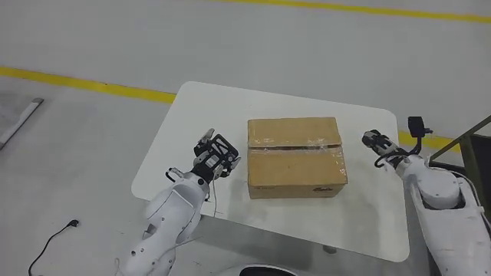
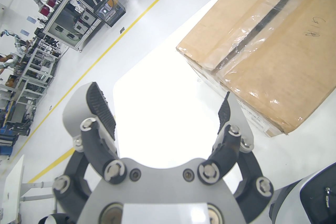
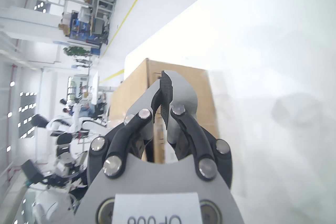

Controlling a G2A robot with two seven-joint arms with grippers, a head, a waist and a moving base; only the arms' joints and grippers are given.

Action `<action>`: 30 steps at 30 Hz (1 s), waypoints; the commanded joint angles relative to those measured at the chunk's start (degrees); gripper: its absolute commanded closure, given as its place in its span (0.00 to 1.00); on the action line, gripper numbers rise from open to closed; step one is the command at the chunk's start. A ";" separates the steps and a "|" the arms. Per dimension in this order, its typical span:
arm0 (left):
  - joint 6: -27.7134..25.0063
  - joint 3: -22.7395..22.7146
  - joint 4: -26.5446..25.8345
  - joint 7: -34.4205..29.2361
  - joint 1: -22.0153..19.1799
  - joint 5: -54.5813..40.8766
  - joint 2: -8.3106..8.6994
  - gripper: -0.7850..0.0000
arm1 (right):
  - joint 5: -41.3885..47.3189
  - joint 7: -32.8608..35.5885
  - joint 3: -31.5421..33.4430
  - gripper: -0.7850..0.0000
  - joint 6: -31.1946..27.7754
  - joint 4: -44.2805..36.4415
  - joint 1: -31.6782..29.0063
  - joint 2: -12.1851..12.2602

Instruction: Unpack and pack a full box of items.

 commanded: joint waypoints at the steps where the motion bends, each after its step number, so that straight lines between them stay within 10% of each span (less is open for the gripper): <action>1: 0.00 0.00 0.00 0.00 0.00 0.00 0.00 0.00 | -2.92 -2.11 -2.66 1.00 0.24 0.26 -1.57 -0.34; 14: 0.00 0.00 0.00 0.00 0.00 0.00 0.00 0.00 | 0.34 -2.61 -13.37 1.00 -2.53 -8.39 -6.14 -2.46; 30: 8.93 -2.53 -3.76 3.79 2.11 2.53 0.02 0.00 | -25.04 -28.13 -0.22 1.00 14.41 -32.85 -19.57 -1.45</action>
